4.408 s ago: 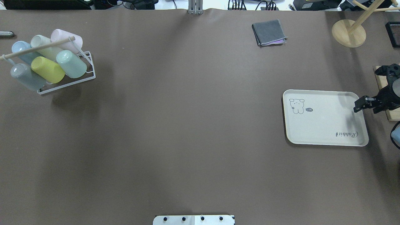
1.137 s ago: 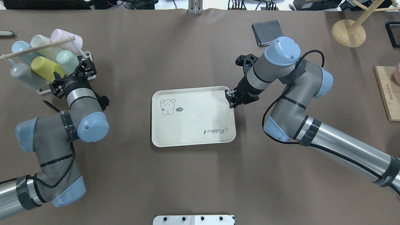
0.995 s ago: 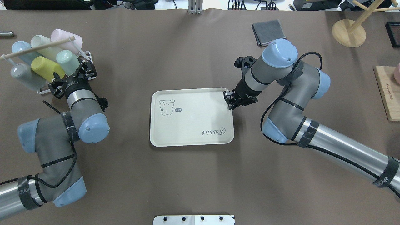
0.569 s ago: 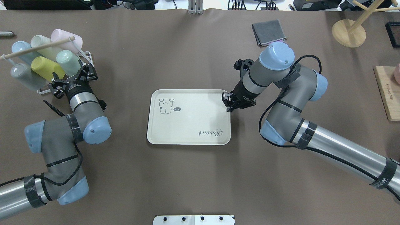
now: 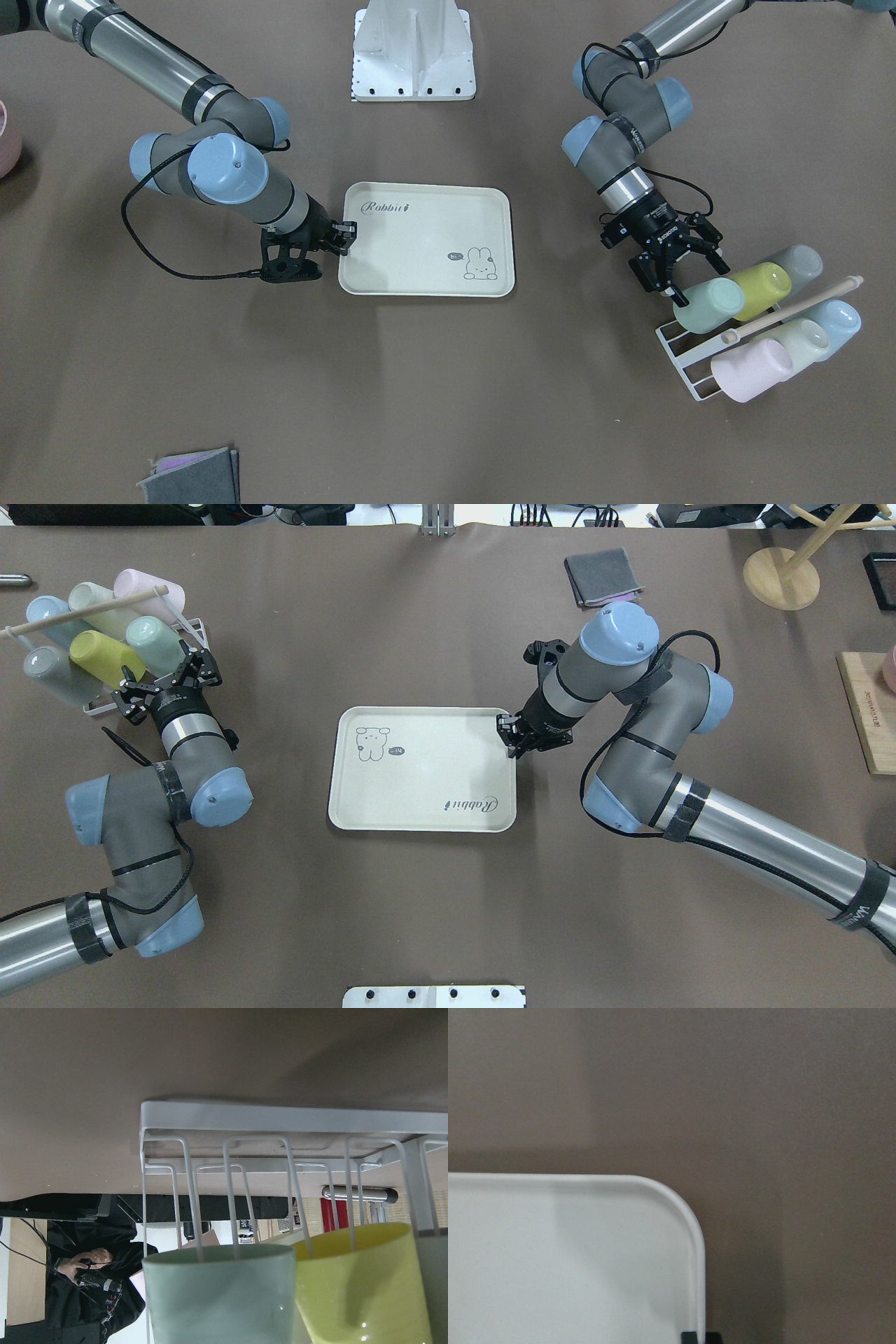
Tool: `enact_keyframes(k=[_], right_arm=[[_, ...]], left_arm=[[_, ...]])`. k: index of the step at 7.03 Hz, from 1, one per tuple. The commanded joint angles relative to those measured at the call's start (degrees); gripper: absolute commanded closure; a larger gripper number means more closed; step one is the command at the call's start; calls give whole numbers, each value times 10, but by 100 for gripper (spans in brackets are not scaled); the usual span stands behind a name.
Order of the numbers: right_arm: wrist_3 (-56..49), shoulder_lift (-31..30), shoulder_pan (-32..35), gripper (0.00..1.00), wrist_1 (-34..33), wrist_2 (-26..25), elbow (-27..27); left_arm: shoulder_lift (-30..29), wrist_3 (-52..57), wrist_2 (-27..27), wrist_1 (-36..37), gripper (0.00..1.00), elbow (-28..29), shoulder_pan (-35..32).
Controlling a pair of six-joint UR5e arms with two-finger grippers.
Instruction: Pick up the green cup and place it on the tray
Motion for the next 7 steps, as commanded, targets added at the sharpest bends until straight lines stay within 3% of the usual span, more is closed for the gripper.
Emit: enact_keyframes(k=[1,3,5,7], right_arm=[[2,-1,0,39,0,1,2],[-4,-8,16,37,-7,11,23],[-12,-57,81,27,-9,48,48],[-97,-140,132,27,-11,52,97]], left_arm=[[-1,31,0,-65,1,34,-4],[-1,64,1,-129,2,60,-12],[-1,68,0,-133,2,61,-16],[-13,68,1,-133,2,74,-17]])
